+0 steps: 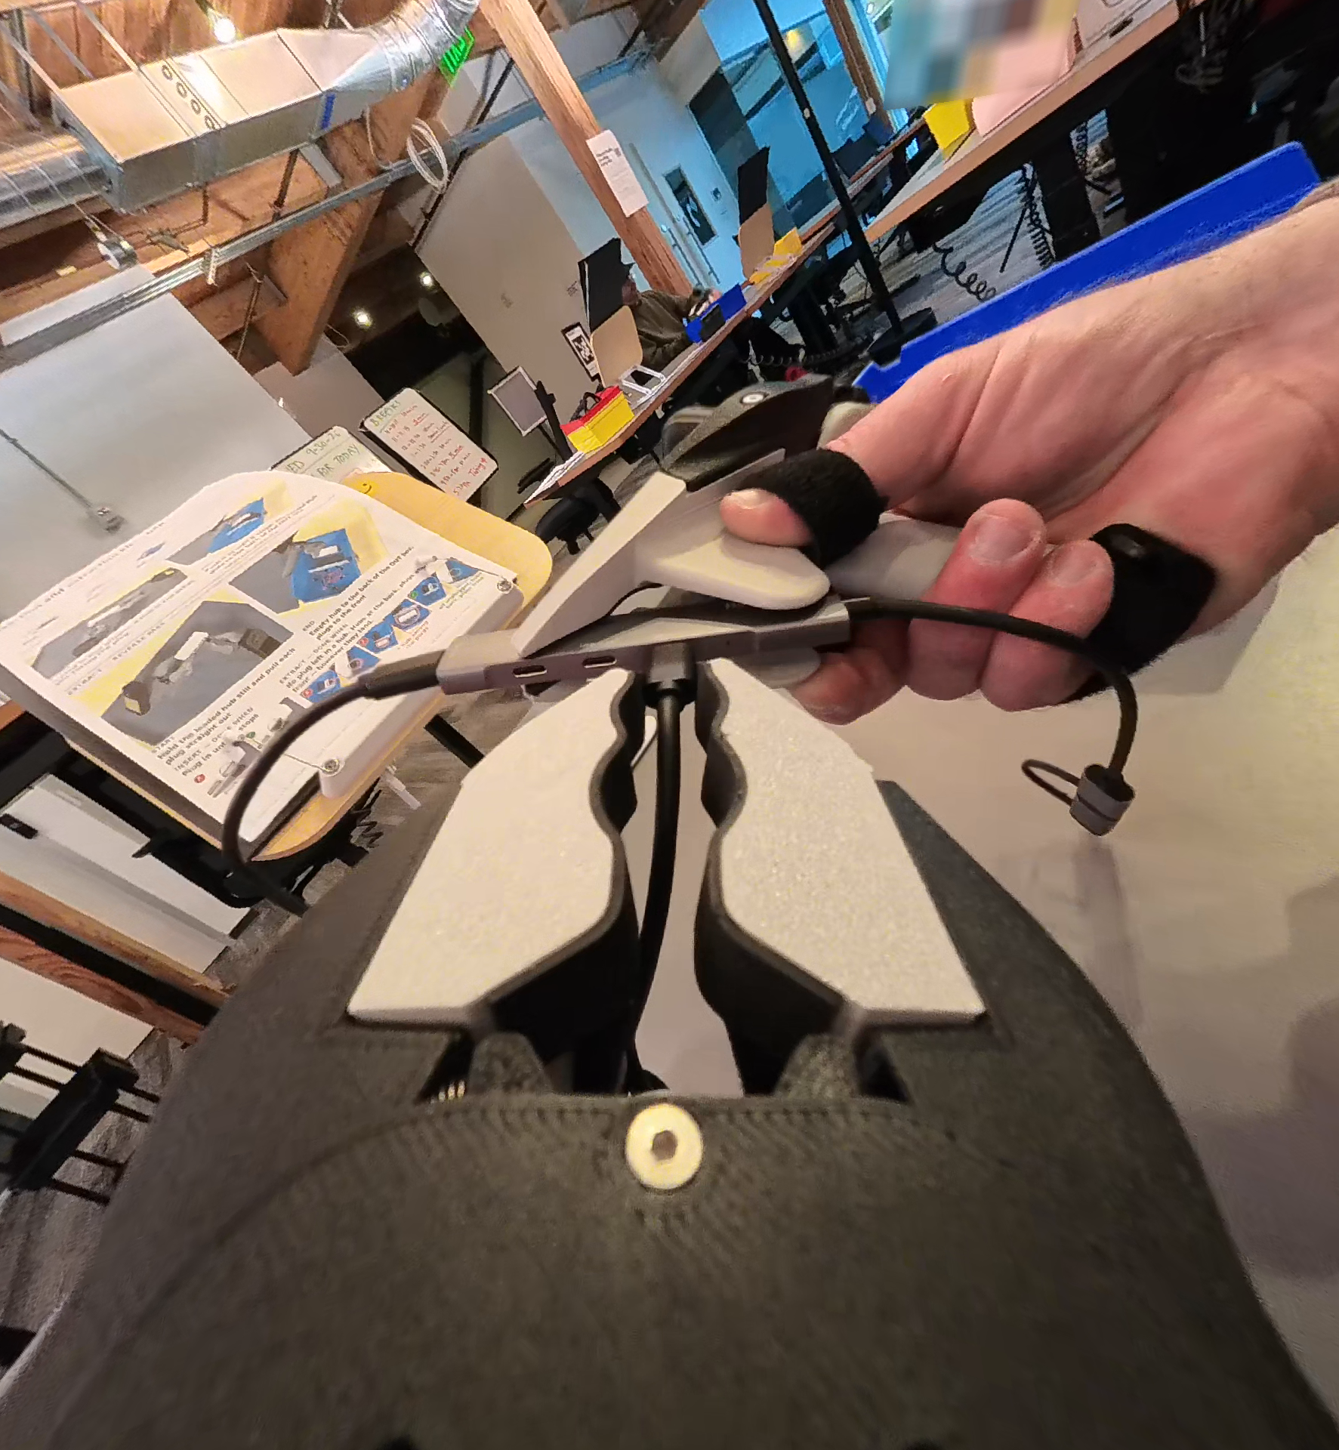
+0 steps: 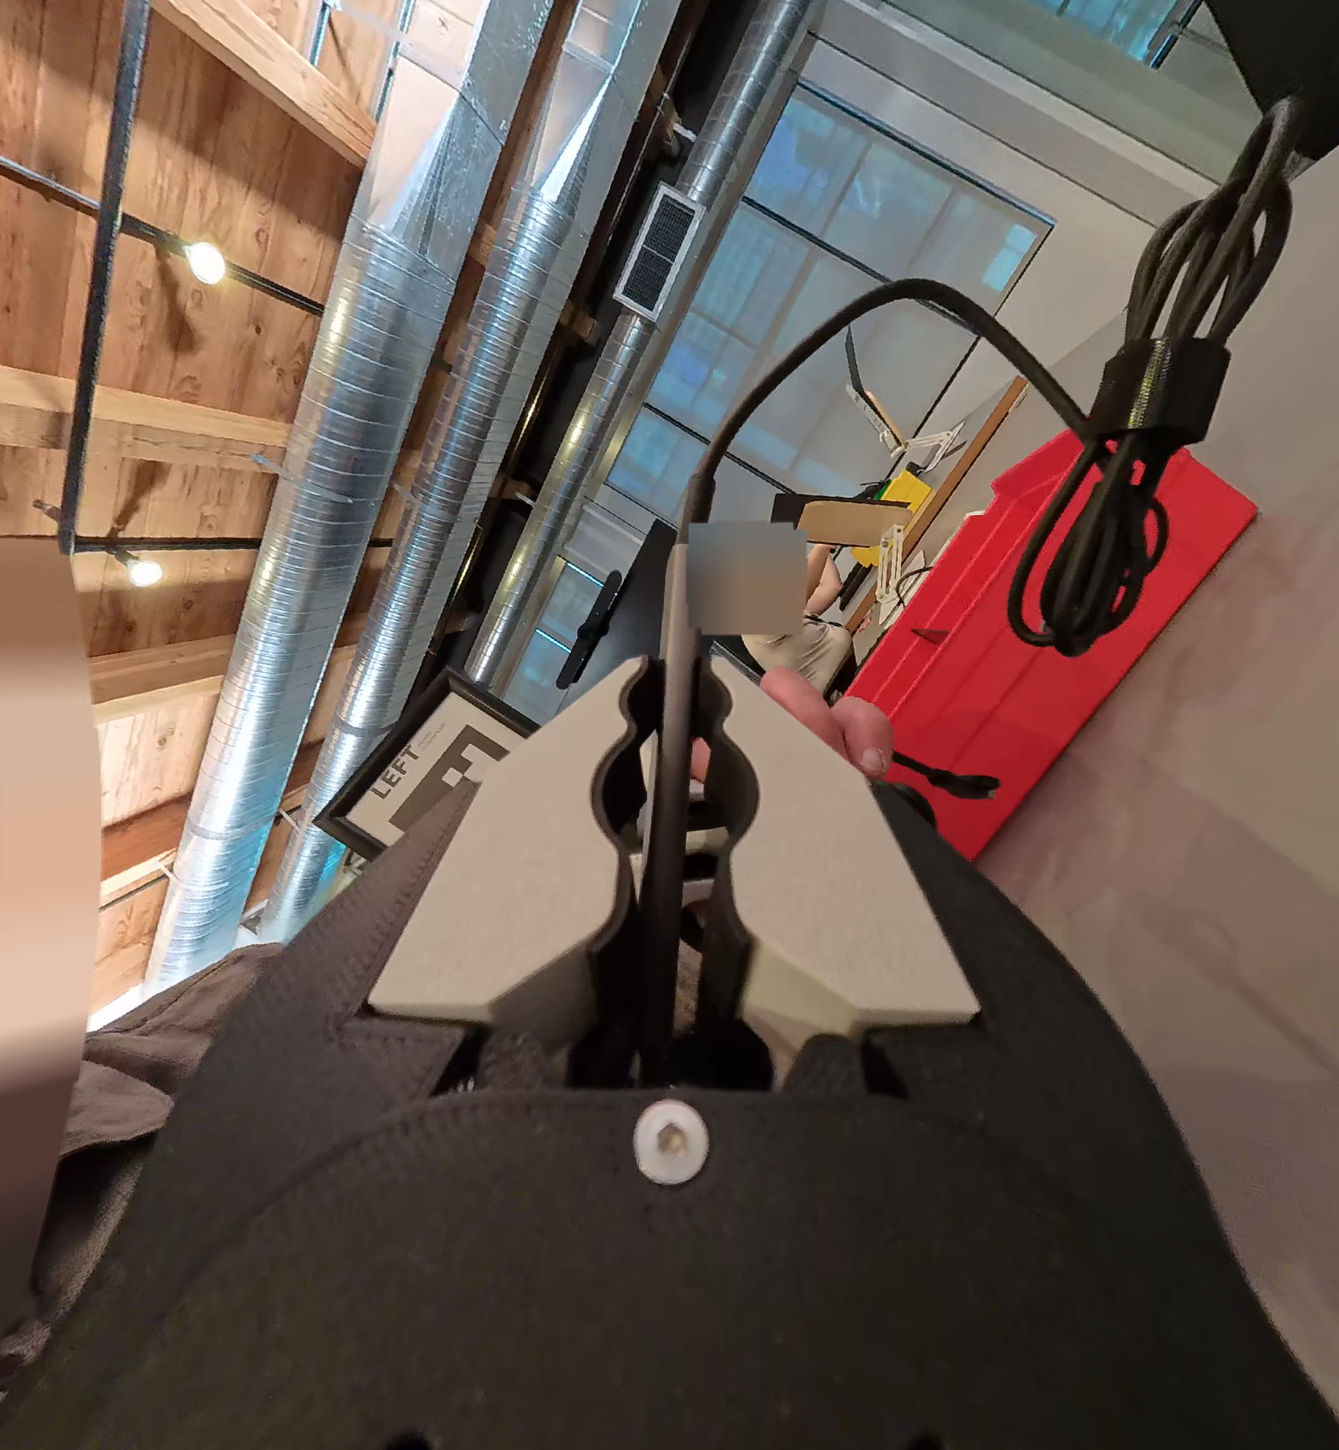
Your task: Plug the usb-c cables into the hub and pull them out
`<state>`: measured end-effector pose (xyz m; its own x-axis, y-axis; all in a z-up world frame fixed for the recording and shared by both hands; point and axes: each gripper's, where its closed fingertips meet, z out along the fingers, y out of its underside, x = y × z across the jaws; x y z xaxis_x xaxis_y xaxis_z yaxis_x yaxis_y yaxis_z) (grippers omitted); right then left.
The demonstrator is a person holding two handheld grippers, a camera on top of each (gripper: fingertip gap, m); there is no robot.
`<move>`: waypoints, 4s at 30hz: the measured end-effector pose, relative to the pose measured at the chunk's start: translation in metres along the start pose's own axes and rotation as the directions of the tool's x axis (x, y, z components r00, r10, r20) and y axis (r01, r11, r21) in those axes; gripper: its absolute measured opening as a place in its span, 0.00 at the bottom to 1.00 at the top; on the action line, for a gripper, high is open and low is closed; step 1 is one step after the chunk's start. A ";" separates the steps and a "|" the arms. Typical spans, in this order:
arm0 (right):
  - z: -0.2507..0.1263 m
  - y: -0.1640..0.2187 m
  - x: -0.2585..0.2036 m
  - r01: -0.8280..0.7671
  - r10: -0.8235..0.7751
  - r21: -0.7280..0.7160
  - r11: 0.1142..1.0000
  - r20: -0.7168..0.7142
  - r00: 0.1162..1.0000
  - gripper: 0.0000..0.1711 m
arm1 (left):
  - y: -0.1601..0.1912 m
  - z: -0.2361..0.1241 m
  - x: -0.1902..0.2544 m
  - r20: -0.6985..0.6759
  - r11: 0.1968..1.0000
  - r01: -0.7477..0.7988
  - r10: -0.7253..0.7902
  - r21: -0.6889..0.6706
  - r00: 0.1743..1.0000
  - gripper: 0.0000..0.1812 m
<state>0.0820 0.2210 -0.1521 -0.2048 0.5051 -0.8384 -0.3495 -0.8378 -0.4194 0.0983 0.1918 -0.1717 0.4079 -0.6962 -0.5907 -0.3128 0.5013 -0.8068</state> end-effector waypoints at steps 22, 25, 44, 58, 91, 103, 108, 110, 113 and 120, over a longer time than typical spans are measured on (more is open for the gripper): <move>-0.025 0.026 -0.017 0.029 -0.025 -0.255 0.966 0.018 1.000 0.05 | -0.012 -0.004 -0.005 -0.014 1.000 0.005 -0.005 0.026 1.000 0.07; -0.028 0.029 -0.016 0.033 -0.030 -0.267 0.963 0.017 0.999 0.05 | -0.012 -0.003 -0.001 -0.022 1.000 -0.021 0.022 0.020 1.000 0.07; -0.024 0.043 -0.031 0.162 -0.162 -0.383 0.909 0.034 0.986 0.04 | -0.022 -0.012 0.004 -0.110 0.994 -0.086 0.093 0.061 0.990 0.07; -0.024 0.028 -0.026 0.338 -0.405 -0.437 0.834 -0.066 0.912 0.16 | -0.013 -0.013 -0.003 -0.207 1.000 0.020 -0.020 -0.002 0.978 0.07; -0.019 0.016 0.008 0.440 -0.881 -0.785 -0.436 0.272 -0.388 0.04 | -0.002 -0.002 -0.003 -0.324 0.796 0.589 -0.598 -0.137 0.733 0.06; -0.049 -0.028 -0.002 0.339 -0.900 -0.886 -0.315 0.166 -0.403 0.04 | -0.028 -0.018 -0.055 -0.182 0.853 0.519 -0.502 0.058 0.845 0.09; -0.062 -0.056 -0.019 0.328 -0.902 -0.915 -0.236 0.080 -0.425 0.04 | -0.033 -0.026 -0.074 -0.118 0.877 0.472 -0.461 0.087 0.879 0.07; -0.068 -0.071 -0.029 0.320 -0.894 -0.924 -0.209 0.048 -0.445 0.04 | -0.031 -0.028 -0.077 -0.104 0.884 0.460 -0.452 0.083 0.886 0.07; -0.080 -0.096 -0.048 0.323 -0.882 -0.933 -0.159 -0.012 -0.471 0.04 | -0.028 -0.028 -0.079 -0.088 0.890 0.450 -0.443 0.077 0.892 0.07; -0.125 -0.164 -0.114 0.299 -0.819 -0.954 -0.034 -0.145 -0.555 0.04 | -0.016 -0.024 -0.070 -0.088 0.908 0.418 -0.414 0.028 0.906 0.06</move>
<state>0.2773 0.2745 -0.0313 0.5326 0.3757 0.7584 0.8224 -0.0181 -0.5686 0.0545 0.2204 -0.1175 0.4241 -0.8833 -0.1998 -0.0896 0.1786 -0.9798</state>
